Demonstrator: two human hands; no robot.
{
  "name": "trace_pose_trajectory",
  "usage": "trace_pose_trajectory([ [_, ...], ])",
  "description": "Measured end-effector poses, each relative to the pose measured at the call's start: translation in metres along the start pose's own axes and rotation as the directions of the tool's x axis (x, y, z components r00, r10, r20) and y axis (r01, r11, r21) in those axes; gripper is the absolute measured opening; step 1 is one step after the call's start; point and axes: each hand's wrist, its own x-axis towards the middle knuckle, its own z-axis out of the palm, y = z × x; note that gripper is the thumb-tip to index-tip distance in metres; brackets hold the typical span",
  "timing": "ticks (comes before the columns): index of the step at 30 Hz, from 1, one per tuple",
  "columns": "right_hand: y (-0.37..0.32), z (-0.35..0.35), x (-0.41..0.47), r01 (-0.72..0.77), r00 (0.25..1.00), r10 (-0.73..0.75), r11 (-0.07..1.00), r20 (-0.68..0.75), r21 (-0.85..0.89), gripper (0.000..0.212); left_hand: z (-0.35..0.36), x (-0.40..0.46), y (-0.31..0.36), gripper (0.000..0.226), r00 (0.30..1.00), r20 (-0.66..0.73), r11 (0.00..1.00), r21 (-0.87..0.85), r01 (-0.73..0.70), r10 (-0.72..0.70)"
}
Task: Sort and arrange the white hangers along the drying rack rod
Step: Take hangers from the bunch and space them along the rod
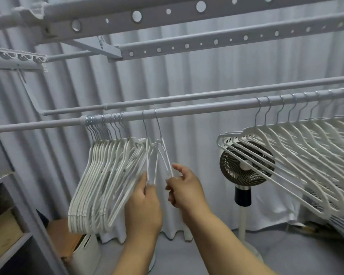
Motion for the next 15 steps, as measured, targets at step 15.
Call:
trace_pose_trajectory([
  [15, -0.029, -0.078, -0.016, 0.002, 0.994, 0.009, 0.995, -0.109, 0.102, 0.035, 0.050, -0.031, 0.031, 0.038, 0.993, 0.115, 1.000, -0.023, -0.015, 0.017],
])
